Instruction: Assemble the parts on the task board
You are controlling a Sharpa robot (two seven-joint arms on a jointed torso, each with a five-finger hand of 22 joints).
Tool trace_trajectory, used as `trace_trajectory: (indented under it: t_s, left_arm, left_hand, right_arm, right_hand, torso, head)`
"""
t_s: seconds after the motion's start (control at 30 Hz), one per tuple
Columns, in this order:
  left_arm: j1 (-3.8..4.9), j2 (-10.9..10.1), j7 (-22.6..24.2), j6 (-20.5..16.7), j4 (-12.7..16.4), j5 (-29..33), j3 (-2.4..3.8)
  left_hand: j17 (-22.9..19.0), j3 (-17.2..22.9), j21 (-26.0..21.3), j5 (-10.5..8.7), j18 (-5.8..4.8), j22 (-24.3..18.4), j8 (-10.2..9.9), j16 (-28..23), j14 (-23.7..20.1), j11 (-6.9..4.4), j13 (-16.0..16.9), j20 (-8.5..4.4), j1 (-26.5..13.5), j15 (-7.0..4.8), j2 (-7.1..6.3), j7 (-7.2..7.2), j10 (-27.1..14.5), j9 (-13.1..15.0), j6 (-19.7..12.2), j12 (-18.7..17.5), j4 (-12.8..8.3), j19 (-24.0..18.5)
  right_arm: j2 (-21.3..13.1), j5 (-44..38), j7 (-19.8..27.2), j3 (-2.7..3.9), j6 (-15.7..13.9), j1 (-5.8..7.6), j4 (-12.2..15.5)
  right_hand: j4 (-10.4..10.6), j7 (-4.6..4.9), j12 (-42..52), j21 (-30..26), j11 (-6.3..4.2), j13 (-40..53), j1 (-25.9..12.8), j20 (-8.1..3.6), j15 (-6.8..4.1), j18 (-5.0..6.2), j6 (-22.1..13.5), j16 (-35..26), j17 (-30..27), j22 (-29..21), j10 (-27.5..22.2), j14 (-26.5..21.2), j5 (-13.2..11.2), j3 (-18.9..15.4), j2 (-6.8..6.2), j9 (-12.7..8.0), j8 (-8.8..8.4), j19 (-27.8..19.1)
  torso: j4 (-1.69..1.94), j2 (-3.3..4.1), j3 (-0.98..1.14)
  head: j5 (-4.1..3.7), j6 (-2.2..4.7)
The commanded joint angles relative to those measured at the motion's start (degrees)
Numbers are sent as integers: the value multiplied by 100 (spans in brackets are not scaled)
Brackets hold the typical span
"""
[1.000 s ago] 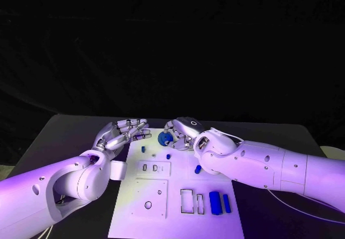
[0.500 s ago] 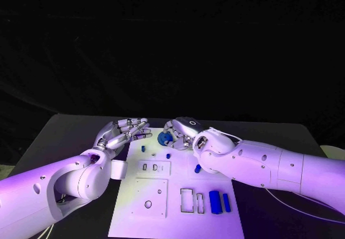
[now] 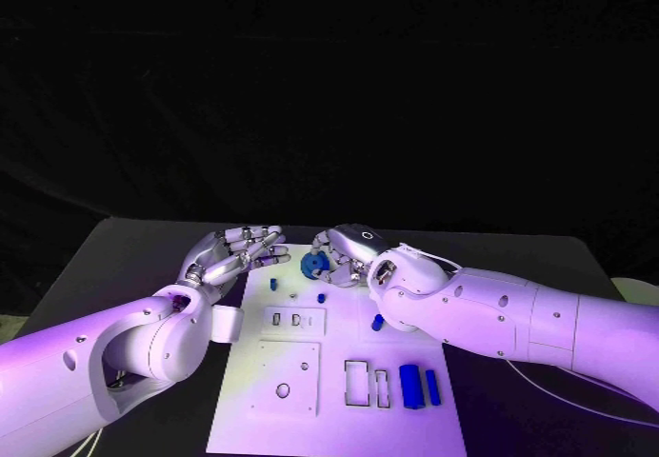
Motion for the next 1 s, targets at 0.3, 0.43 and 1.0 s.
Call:
trace_trajectory:
  t_s: [0.3, 0.43, 1.0]
  left_arm:
    - [10, -3, 29, 75, 19, 10, 5]
    - [11, -4, 28, 75, 18, 10, 5]
    - [11, 3, 26, 74, 0, 10, 5]
  left_hand:
    - [8, 27, -1, -10, 78, -6, -39, -39, -13, 18, -2, 2, -31, 35, -46, 170, -20, -7, -27, -20, 7, 25]
    - [8, 27, -1, -10, 78, -6, -39, -39, -13, 18, -2, 2, -31, 35, -46, 170, -20, -7, -27, -20, 7, 25]
    - [8, 27, -1, -10, 78, -6, -39, -39, -13, 18, -2, 2, -31, 35, -46, 170, -20, -7, -27, -20, 7, 25]
  right_arm:
    - [-54, -2, -44, -22, 63, -32, 19]
    - [-56, -2, -41, -22, 23, -33, 28]
    - [-106, 38, -2, -23, -67, -39, 92]
  right_hand:
    - [33, -6, 2, -33, 9, 203, -36, 45, 58, -94, 42, 12, 713, 30, -13, 440, -6, 16, 5, 6, -2, 1]
    - [38, -5, -15, -42, 9, 180, -45, 47, 58, -91, 47, 9, 702, 19, -31, 438, -4, 14, 0, 8, -3, -6]
    - [112, 16, -89, -79, 31, 94, -156, 72, 78, -79, 14, 0, 672, -14, -111, 429, -89, -45, -78, 11, -68, -35]
  torso:
    - [2, 1, 1]
    - [8, 1, 3]
    - [5, 1, 1]
  head:
    - [8, -5]
    - [2, -5]
    - [18, -14]
